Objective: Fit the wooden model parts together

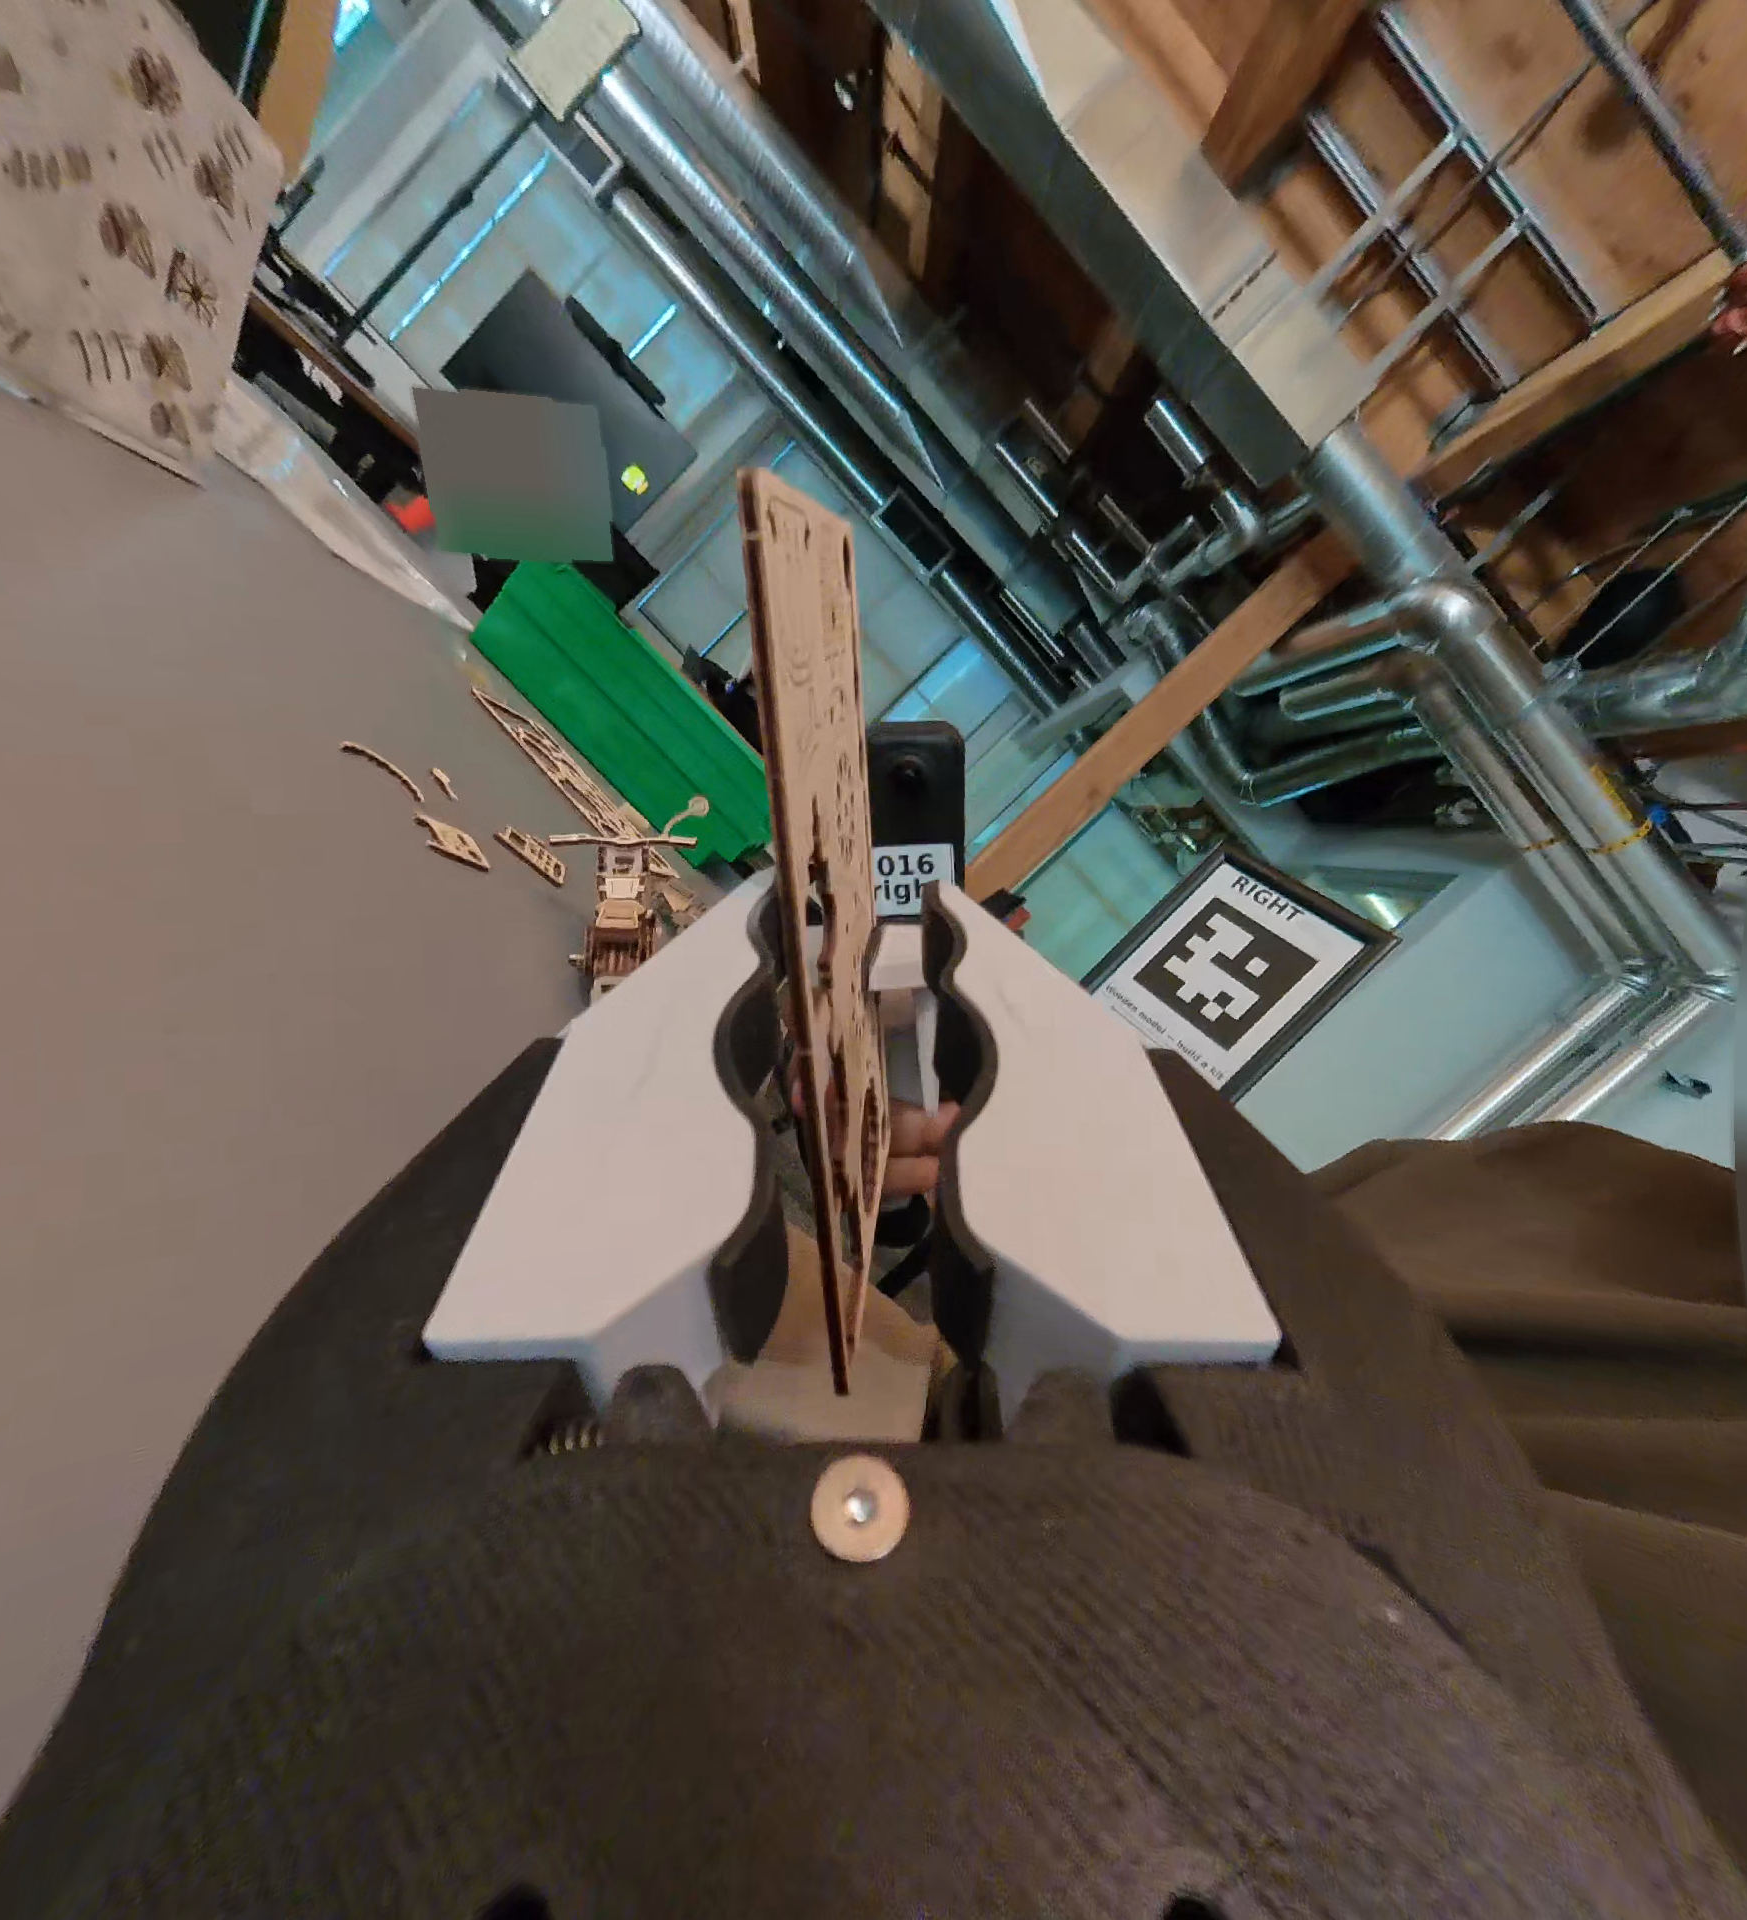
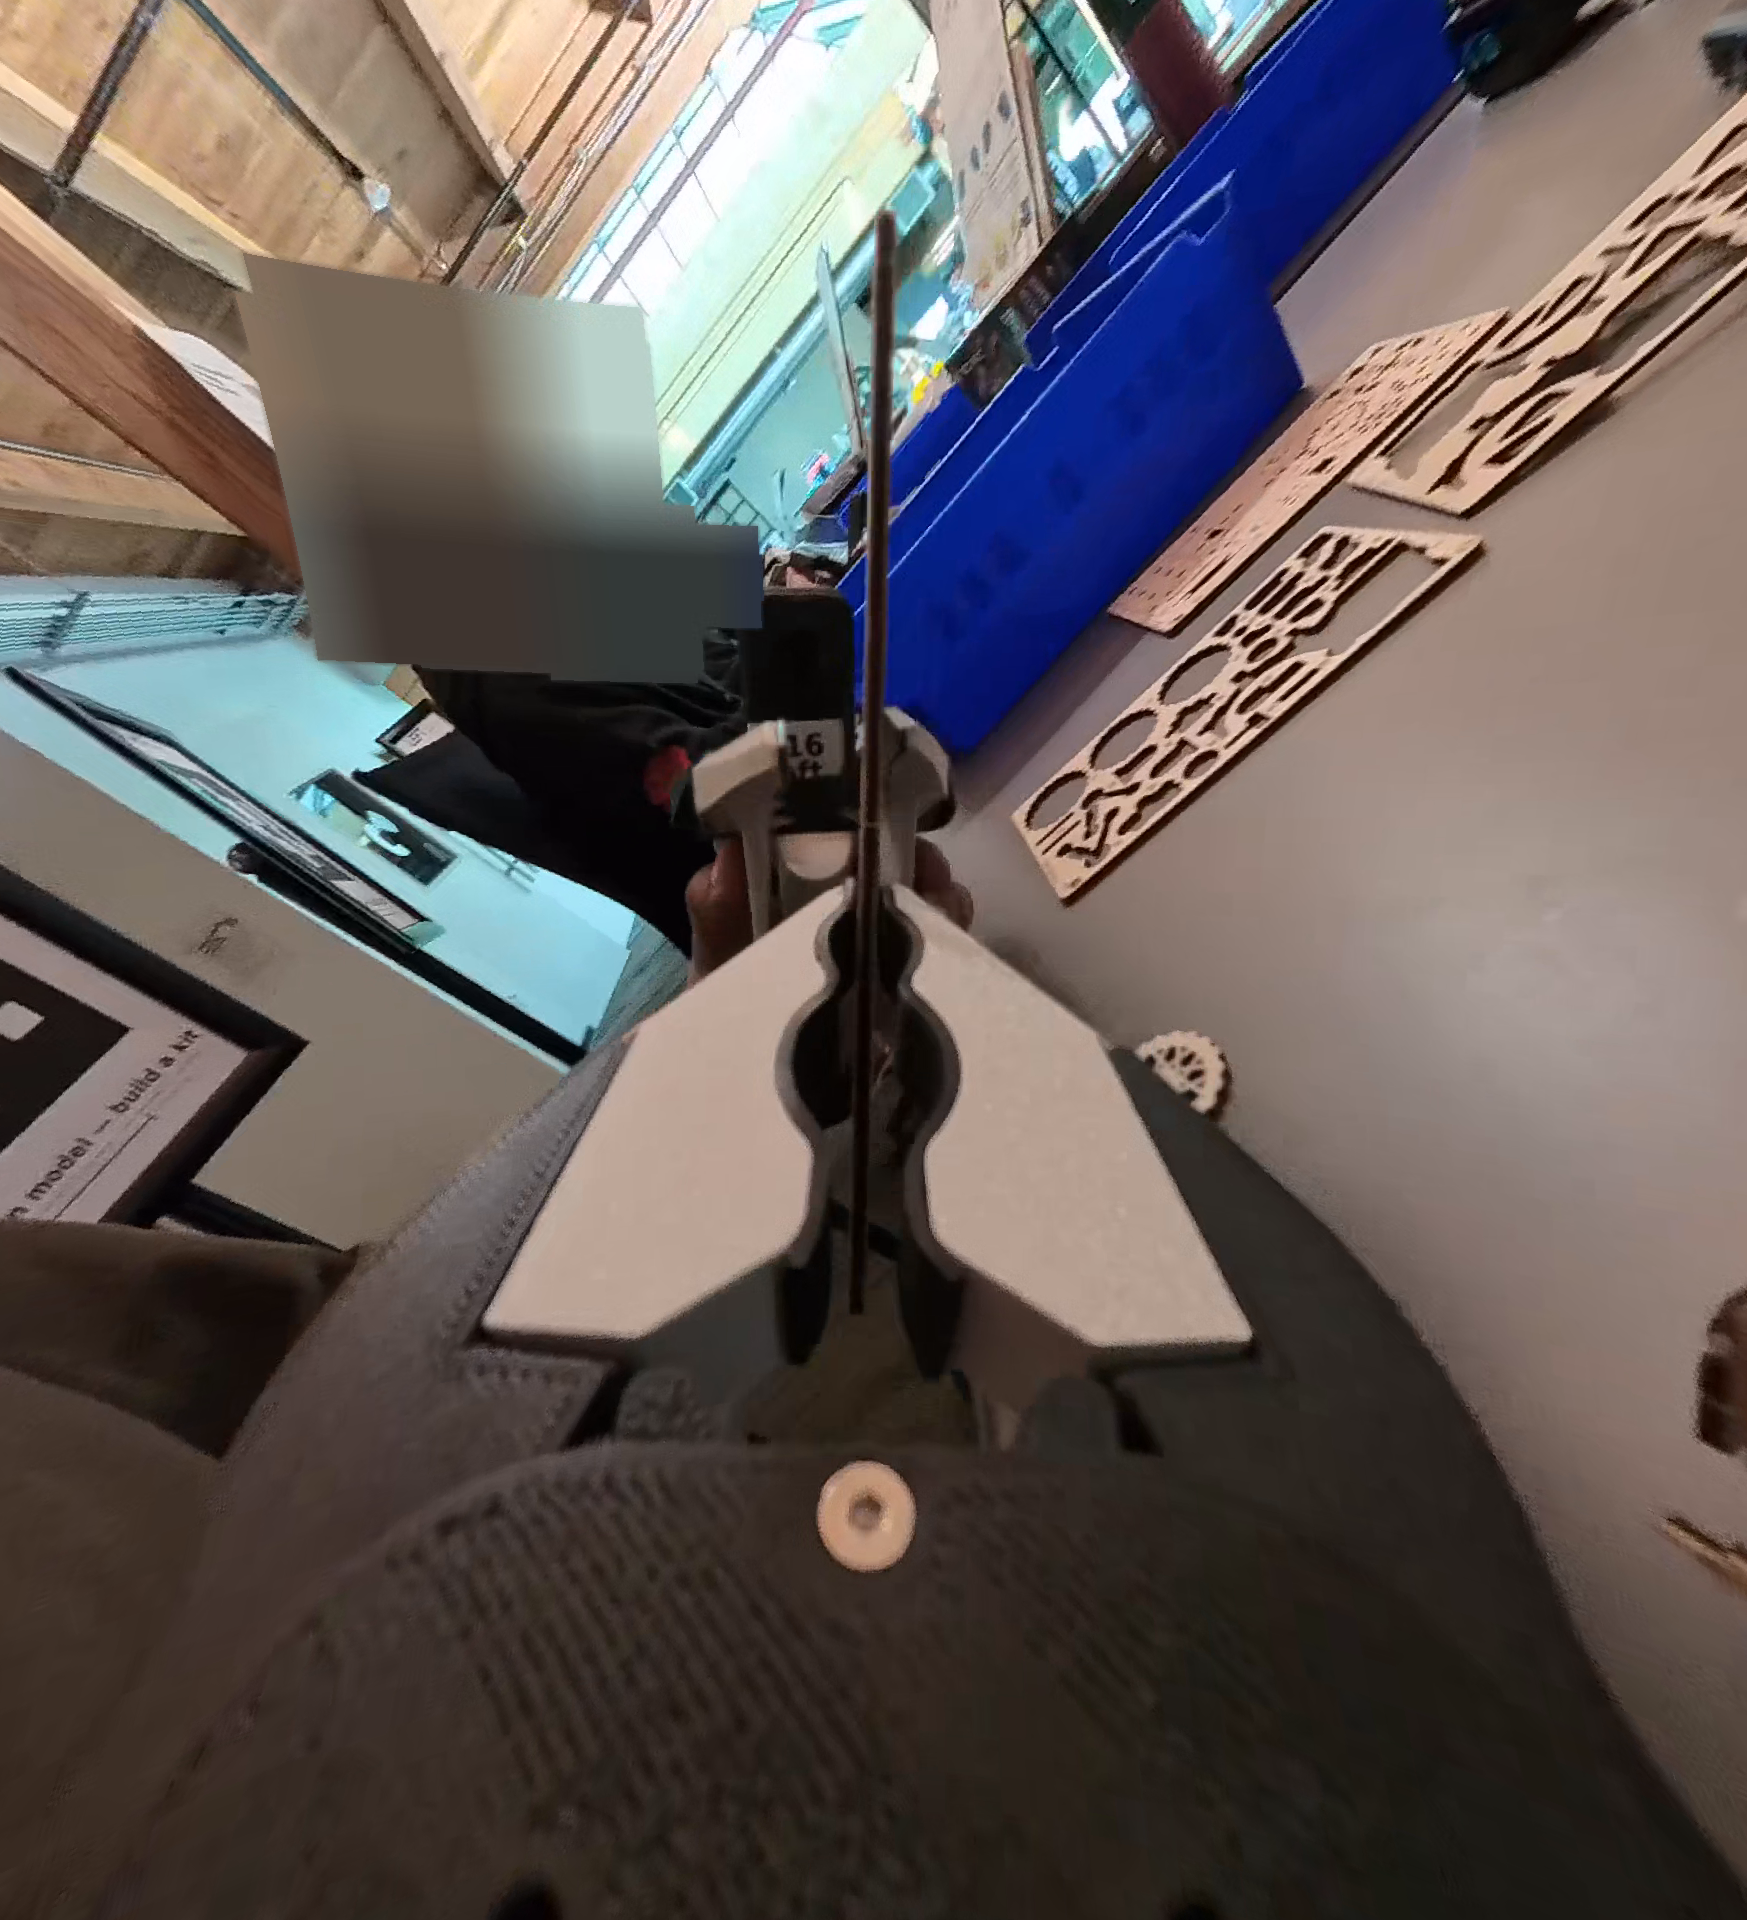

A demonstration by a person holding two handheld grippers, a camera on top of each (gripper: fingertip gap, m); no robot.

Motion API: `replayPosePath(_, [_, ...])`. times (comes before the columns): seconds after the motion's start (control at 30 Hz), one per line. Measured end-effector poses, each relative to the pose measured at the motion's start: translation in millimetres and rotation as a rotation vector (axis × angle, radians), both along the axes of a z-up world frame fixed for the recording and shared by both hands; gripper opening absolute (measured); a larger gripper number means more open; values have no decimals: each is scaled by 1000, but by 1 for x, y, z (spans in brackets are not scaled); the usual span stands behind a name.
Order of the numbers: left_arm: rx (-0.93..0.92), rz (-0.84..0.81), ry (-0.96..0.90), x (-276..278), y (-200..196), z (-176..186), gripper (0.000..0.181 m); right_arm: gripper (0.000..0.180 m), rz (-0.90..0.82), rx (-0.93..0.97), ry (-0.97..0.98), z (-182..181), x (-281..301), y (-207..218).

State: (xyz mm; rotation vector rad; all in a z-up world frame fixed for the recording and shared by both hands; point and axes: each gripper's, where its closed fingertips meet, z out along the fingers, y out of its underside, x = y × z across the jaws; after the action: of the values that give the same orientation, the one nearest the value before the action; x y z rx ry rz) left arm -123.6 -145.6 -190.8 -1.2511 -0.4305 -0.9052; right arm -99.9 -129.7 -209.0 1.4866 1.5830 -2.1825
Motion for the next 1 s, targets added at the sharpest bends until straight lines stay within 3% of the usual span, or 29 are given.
replayPosePath(0.17, [-21, -2, 11, 2, 3, -4, 1, 2, 30, -4, -7, -3, 0, -9])
replayPosePath(0.3, [-24, 4, -16, 0, 4, -4, 0, 2, 5, -2, 12, 0, -2, -7])
replayPosePath(0.4, [-27, -38, -38, 5, 6, -5, 16, 2, -45, -7, 49, 7, -5, 0])
replayPosePath(0.47, [-38, -58, -31, 9, 8, -8, 18, 1, -80, -22, 71, 12, -6, 7])
replayPosePath(0.7, [-8, -7, 29, 6, 13, 4, 1, 3, -113, -30, 99, 25, -17, 12])
replayPosePath(0.87, [13, 96, 66, -9, -1, 15, 0, 17, -85, 106, 67, 33, -39, 3])
replayPosePath(1.0, [-55, 99, 95, -9, -6, 4, 0, 17, -107, 226, 83, 21, -39, -2])
